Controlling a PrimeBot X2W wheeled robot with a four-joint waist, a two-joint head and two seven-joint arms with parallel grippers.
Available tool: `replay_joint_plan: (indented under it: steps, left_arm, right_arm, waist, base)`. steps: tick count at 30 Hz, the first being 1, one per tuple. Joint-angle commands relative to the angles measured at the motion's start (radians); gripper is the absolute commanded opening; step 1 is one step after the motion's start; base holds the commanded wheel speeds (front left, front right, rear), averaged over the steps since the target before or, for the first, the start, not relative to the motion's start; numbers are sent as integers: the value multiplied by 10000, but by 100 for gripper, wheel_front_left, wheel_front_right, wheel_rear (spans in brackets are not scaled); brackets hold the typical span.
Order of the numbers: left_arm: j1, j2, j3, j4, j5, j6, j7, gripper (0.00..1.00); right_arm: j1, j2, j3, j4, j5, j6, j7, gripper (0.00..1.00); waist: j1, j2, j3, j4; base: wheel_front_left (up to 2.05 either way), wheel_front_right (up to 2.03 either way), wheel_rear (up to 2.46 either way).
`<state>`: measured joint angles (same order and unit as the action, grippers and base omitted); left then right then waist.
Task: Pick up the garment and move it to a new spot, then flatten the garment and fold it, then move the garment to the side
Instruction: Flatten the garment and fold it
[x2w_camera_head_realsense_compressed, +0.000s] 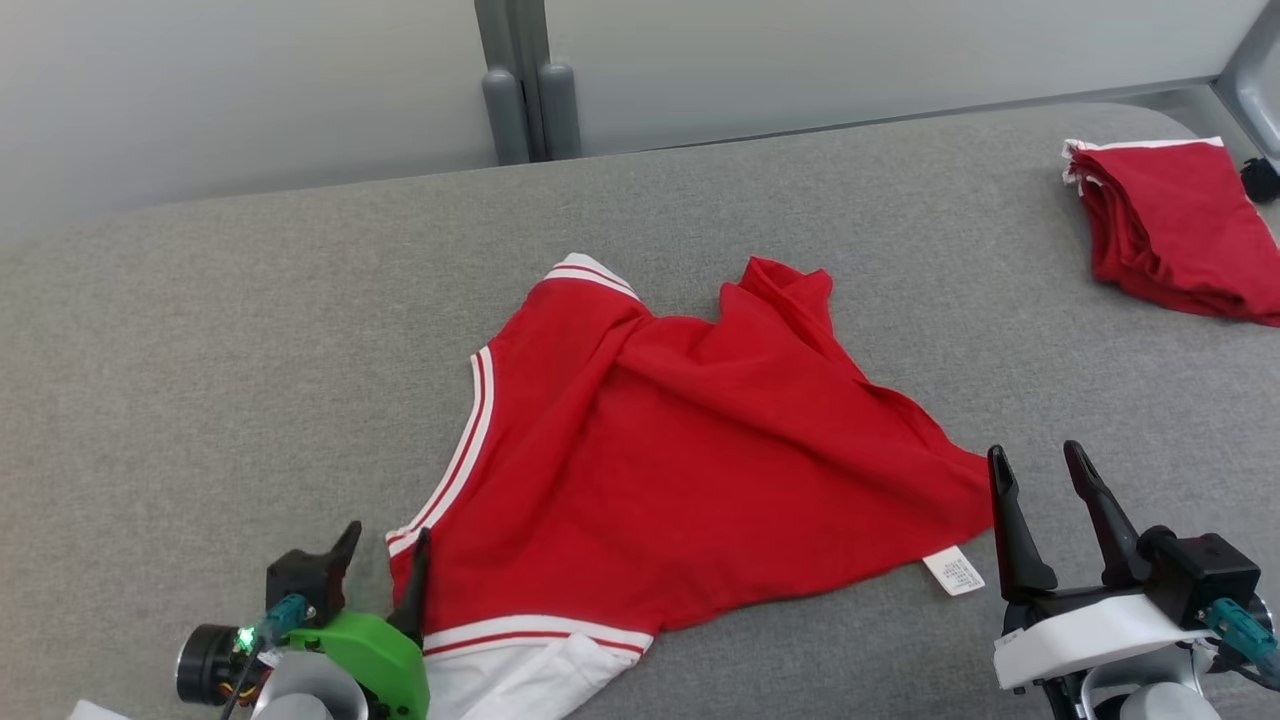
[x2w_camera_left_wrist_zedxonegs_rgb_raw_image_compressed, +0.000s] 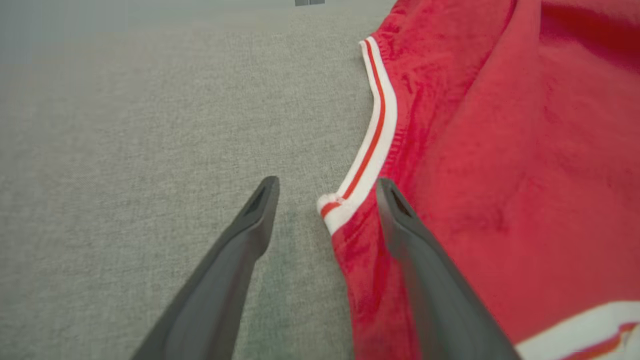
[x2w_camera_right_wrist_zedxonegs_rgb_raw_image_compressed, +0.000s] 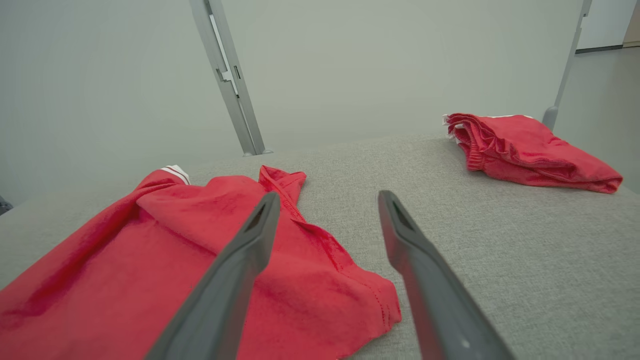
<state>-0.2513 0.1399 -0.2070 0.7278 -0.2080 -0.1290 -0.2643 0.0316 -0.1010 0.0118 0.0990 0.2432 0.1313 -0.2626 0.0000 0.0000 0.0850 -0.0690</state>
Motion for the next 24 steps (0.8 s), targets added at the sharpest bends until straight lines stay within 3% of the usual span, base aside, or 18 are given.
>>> replay_joint_plan:
  steps: [1,6,7,8,15,24]
  left_arm:
    - [-243,42,-176,315,-197,-22,11,100]
    - [-676,-24,-846,1513,-815,-23,169,97]
    - [-737,-40,-951,1605,-923,-23,162,66]
    - [-815,-40,-1117,1695,-1028,-24,152,0]
    - [-1583,290,-1450,1608,-1616,-23,-15,0]
    - [-1962,578,-165,-206,-1163,440,-2,2]
  right_arm:
    - [-123,22,-15,36,-24,-13,-28,100]
    - [-210,45,-76,41,-36,-13,-28,100]
    - [-218,49,-93,30,-42,-13,-28,100]
    - [-237,54,-102,23,-51,-13,-28,100]
    - [-346,20,-120,-67,-95,-13,-29,100]
    - [-498,4,-147,-90,-143,-13,-29,100]
  waist:
    - [0,0,201,-195]
    - [0,0,283,-250]
    - [0,0,289,-252]
    - [0,0,293,-251]
    - [0,0,321,-184]
    - [0,0,383,-252]
  base:
    - [0,0,0]
    - [0,0,0]
    - [0,0,0]
    - [0,0,0]
    - [0,0,0]
    - [0,0,0]
